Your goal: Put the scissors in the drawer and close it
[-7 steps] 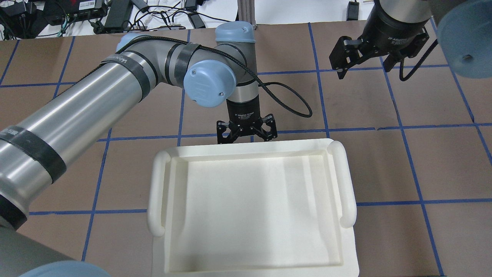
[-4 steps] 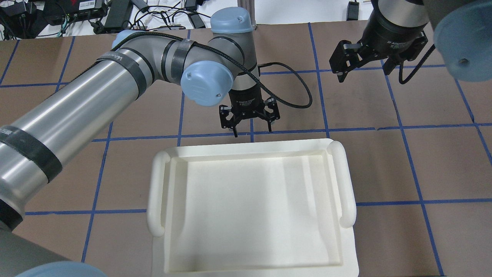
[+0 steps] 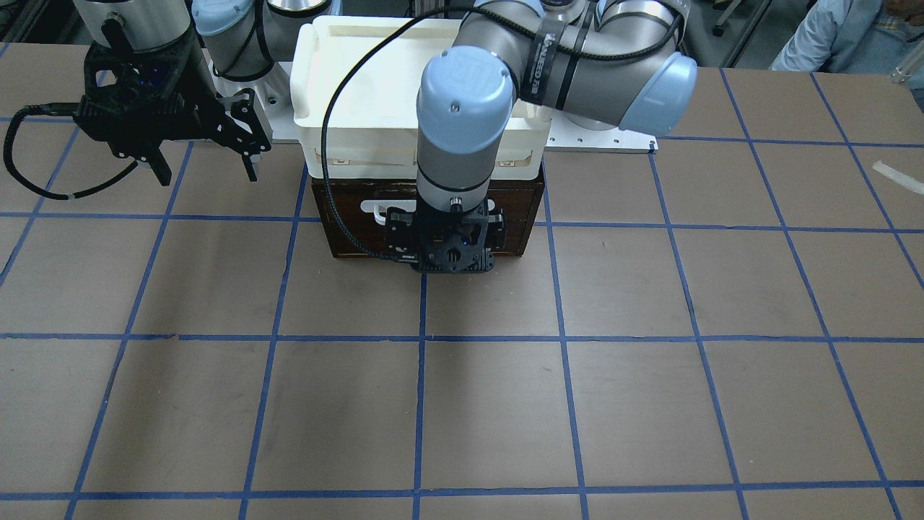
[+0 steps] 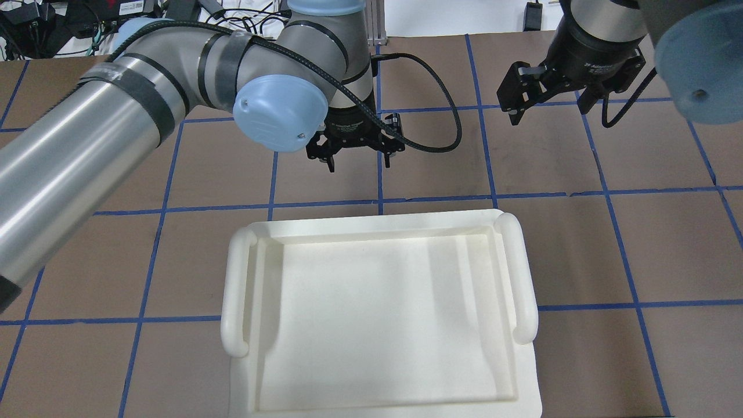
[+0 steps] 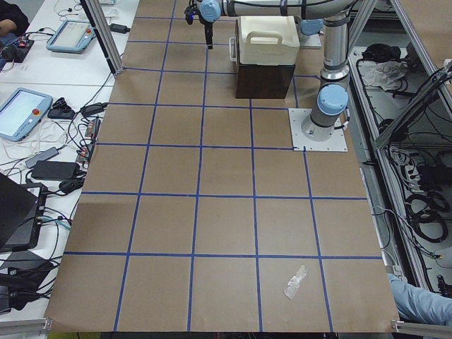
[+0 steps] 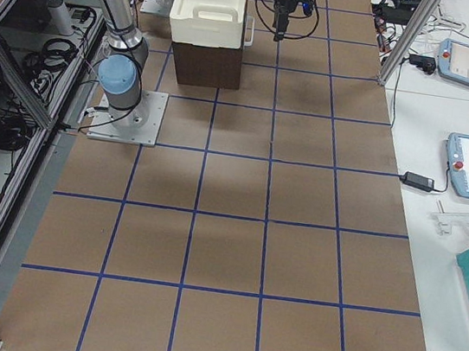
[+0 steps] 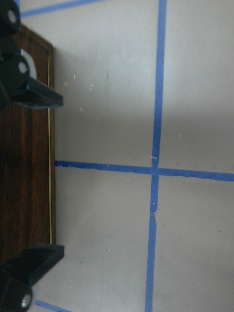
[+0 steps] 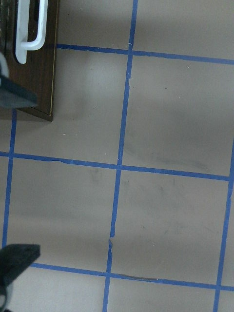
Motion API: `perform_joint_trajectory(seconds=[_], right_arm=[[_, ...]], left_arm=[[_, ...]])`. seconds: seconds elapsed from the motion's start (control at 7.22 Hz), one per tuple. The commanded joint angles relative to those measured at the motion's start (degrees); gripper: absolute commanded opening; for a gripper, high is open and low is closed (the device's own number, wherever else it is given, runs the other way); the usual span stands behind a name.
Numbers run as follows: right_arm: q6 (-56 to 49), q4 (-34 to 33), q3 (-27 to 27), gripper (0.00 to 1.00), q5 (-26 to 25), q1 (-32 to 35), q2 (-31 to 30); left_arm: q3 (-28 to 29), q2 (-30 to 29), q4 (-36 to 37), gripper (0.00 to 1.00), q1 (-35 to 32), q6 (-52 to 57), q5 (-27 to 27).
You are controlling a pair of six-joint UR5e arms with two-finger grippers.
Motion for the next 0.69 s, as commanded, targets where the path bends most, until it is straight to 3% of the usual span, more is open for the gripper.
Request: perform_joint_trajectory(seconds=[0.0,0.28,0.55], right_arm=[[-0.2,0.0,0.2,1.0,0.0,0.0,0.0],[0.3,-0.1,0.3,1.0,0.0,0.0,0.0],[0.3,-0.1,0.3,1.0,0.2,0.0,0.0]], left_arm=[[-0.2,7.7,-5.3,1.0,1.0,1.0,1.9],[-1.9,13.4,-9.0,1.0,2.8,1.3,1.8],[-7.8,17.2,-7.6,1.0,5.0,1.4,1.3]])
